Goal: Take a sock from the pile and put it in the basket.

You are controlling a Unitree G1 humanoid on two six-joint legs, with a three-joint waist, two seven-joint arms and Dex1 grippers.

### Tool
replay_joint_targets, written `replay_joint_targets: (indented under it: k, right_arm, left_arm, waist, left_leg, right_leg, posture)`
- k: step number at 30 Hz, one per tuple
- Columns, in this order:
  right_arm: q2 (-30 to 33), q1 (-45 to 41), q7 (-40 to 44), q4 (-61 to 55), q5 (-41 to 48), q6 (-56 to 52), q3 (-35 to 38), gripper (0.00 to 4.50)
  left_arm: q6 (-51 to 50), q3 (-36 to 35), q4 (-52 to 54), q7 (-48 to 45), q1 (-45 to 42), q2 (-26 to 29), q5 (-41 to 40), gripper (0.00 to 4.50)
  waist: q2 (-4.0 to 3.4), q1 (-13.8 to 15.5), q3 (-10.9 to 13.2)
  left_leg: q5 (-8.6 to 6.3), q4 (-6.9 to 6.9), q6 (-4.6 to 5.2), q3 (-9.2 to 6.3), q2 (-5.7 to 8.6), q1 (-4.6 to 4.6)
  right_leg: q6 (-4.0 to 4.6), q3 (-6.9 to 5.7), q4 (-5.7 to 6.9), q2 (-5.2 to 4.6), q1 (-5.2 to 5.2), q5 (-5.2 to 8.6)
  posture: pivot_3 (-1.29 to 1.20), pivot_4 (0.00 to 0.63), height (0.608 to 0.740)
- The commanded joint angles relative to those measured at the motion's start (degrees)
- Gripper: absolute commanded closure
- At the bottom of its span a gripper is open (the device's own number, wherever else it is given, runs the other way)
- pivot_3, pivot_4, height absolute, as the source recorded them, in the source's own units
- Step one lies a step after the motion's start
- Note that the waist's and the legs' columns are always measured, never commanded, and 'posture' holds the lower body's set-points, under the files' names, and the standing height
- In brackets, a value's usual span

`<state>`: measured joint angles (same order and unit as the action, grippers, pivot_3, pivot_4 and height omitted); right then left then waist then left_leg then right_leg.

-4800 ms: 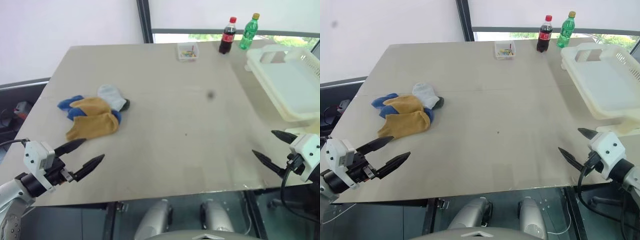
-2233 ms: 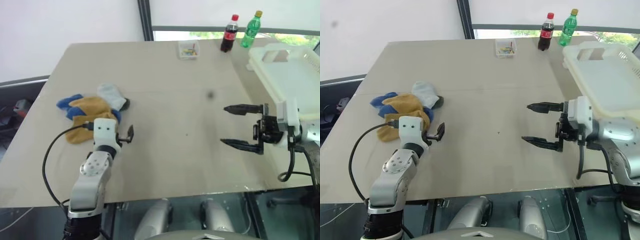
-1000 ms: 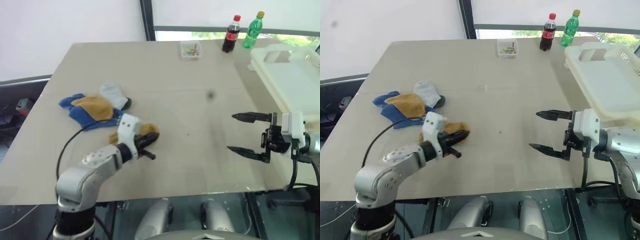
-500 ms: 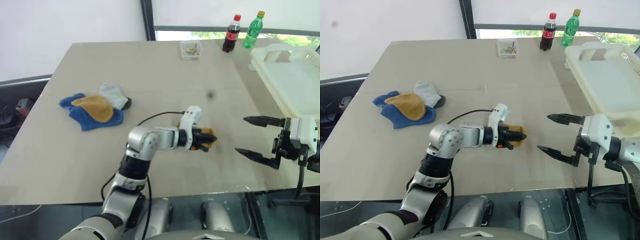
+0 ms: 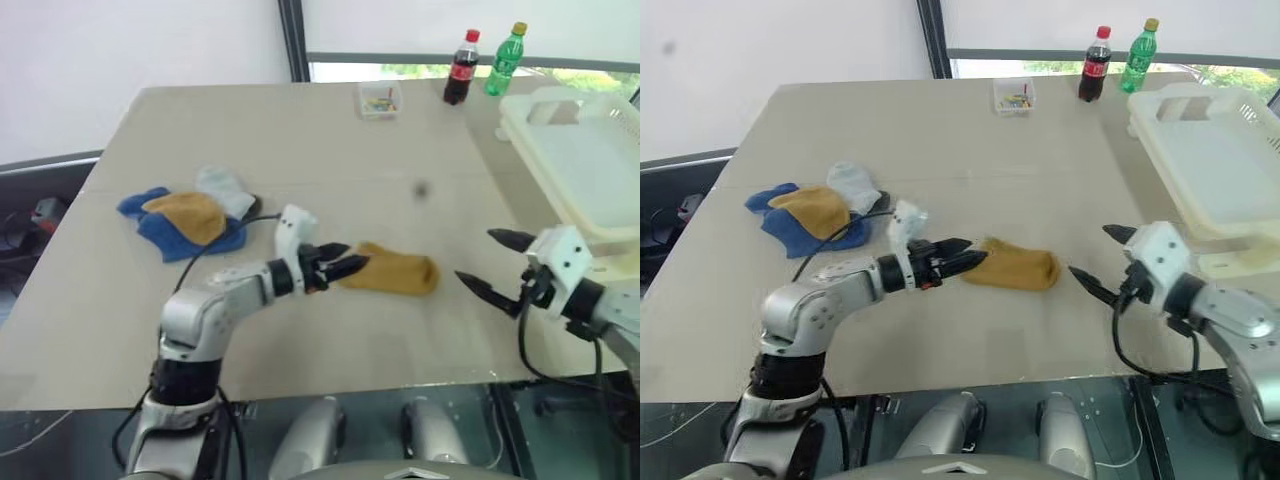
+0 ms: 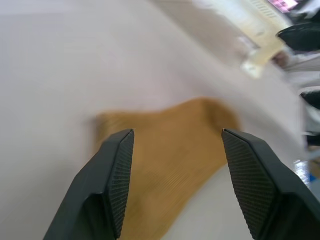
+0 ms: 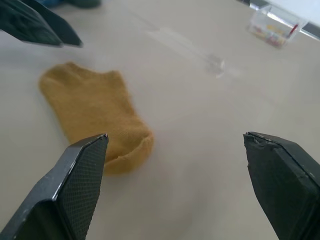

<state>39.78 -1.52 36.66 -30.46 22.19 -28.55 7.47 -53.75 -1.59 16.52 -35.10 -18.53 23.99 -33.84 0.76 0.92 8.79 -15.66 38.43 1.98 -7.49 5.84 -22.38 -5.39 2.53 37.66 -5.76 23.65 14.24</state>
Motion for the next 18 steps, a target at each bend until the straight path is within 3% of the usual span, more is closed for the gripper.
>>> replay_joint_targets:
  k: [1,8,12,14,15,16,17,18]
  right_arm:
    - [-3.03,-3.48,-3.24,1.87,-2.08,-1.14,-3.95,0.0]
    - [-5.18,-5.61,-4.54,6.49,-6.5,-2.0,-9.45,0.0]
    - [-4.94,-5.4,-4.26,8.98,-9.26,-0.93,-11.34,0.0]
    - [-4.98,-5.43,-4.48,10.4,-10.87,-0.16,-12.21,0.0]
    - [-5.19,-5.6,-4.66,11.37,-11.45,0.06,-12.58,0.0]
    - [-5.44,-5.74,-4.84,12.38,-12.04,0.35,-12.9,0.4]
    - [-5.53,-5.86,-4.57,13.48,-12.76,1.19,-13.41,0.51]
    - [-5.57,-5.93,-4.26,14.19,-13.16,1.69,-13.84,0.77]
  left_arm:
    - [7.11,1.18,0.54,-1.56,1.97,1.95,3.6,1.49]
    - [11.38,5.07,-4.86,-3.99,1.72,3.41,7.68,1.49]
    - [11.53,7.9,-9.99,-2.99,-0.66,1.13,9.92,1.49]
    - [11.24,8.77,-11.26,-2.61,-1.32,0.19,10.46,1.72]
    - [11.64,9.3,-11.47,-2.71,-1.41,0.0,10.94,2.1]
    - [11.98,9.65,-11.55,-2.86,-1.43,-0.2,11.3,2.55]
    - [12.11,9.73,-11.63,-2.87,-1.52,-0.58,11.33,2.69]
    - [12.1,9.74,-11.66,-2.82,-1.62,-0.91,11.33,3.14]
  waist:
    - [-0.01,0.15,0.01]
    - [-0.04,-0.14,-0.01]
    - [-0.06,-0.02,-0.03]
    - [-0.08,-0.06,-0.04]
    - [-0.08,-0.12,-0.05]
    - [-0.08,-0.15,-0.05]
    - [-0.1,-0.18,-0.06]
    - [-0.11,-0.2,-0.07]
  left_leg:
    - [0.0,-0.01,0.0,-0.01,0.03,-0.01]
    - [0.0,-0.03,0.0,-0.07,0.03,-0.05]
    - [0.0,-0.03,0.0,-0.07,0.03,-0.02]
    - [0.0,-0.03,0.0,-0.07,0.03,-0.02]
    - [0.0,-0.03,0.0,-0.06,0.03,-0.01]
    - [0.0,-0.02,0.0,-0.05,0.03,0.01]
    - [0.0,-0.02,0.0,-0.05,0.03,0.01]
    - [0.0,-0.03,0.0,-0.05,0.03,0.02]
  right_leg:
    - [0.0,-0.01,0.0,-0.02,0.01,0.0]
    - [0.01,-0.07,-0.04,-0.01,0.04,0.0]
    - [0.0,-0.09,0.0,0.01,0.01,0.0]
    - [0.0,-0.09,0.0,0.0,0.01,0.0]
    - [0.0,-0.08,0.01,0.0,0.01,0.0]
    - [0.0,-0.07,0.02,0.0,0.0,0.0]
    - [0.0,-0.07,0.02,0.0,0.0,0.0]
    - [0.0,-0.05,0.02,0.0,0.0,0.0]
  posture:
    - [0.0,0.15,0.74]
    - [0.0,0.15,0.74]
    - [0.0,0.15,0.74]
    - [0.0,0.15,0.74]
    - [0.0,0.15,0.74]
    - [0.0,0.15,0.74]
    - [0.0,0.15,0.74]
    - [0.0,0.15,0.74]
